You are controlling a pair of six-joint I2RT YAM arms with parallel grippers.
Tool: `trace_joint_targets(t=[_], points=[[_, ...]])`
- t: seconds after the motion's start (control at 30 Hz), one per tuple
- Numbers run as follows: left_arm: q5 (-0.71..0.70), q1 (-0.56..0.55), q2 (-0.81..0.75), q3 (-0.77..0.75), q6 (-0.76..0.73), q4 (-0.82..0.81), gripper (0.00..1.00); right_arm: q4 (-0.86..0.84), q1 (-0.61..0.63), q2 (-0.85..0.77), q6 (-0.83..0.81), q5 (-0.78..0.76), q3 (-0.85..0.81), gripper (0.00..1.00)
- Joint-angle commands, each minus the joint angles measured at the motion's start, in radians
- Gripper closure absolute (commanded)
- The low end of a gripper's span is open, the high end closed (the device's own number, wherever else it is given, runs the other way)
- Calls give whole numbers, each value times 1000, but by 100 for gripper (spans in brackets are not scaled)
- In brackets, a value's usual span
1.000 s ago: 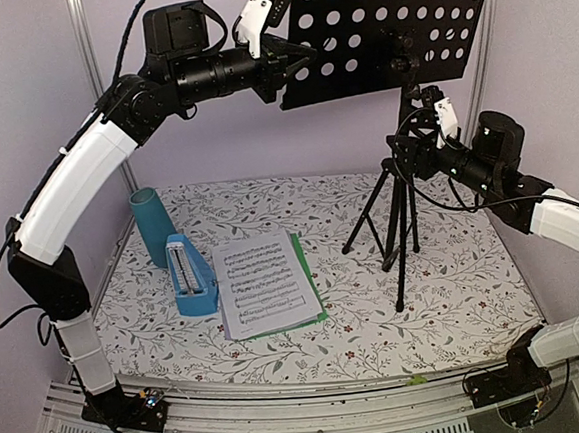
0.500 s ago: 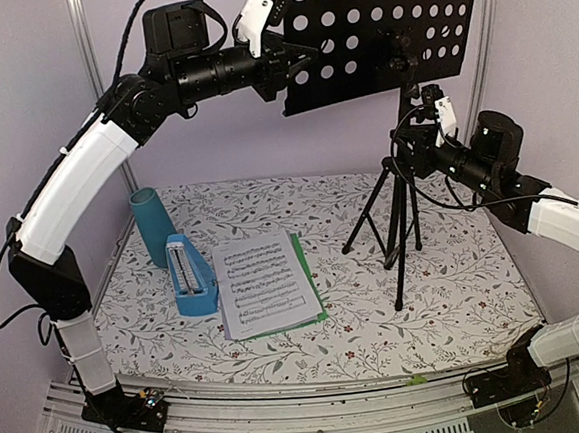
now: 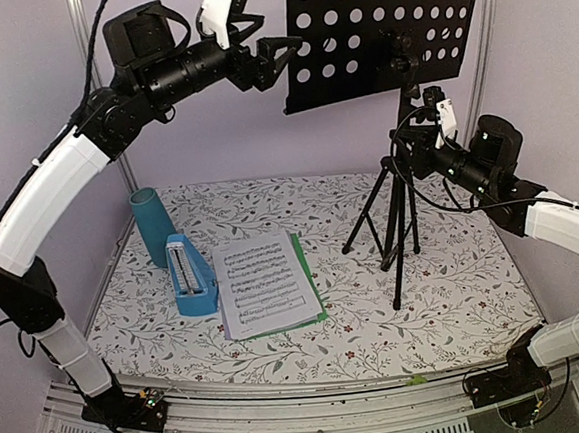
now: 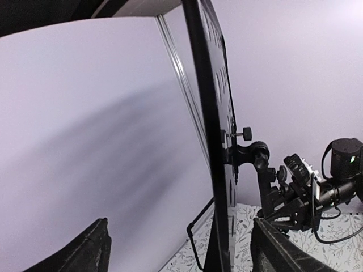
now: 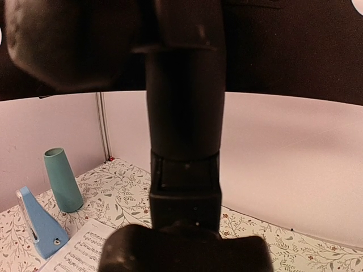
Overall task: Set up the instrument practice props
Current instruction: Pass from the left arm to the right, then open the music stand at the center of the board.
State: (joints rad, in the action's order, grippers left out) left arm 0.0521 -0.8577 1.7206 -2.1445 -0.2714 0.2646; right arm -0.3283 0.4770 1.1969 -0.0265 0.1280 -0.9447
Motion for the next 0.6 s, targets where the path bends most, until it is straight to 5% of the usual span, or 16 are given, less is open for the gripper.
trace_joint_targets(t=[0.0,0.57], points=[[10,65,-138,119,83,-180,9,-122,-6,24,19,-3,7,100],[-52,230,-469,742,270,-414,7,-248,-8,139,21,68,-63,100]])
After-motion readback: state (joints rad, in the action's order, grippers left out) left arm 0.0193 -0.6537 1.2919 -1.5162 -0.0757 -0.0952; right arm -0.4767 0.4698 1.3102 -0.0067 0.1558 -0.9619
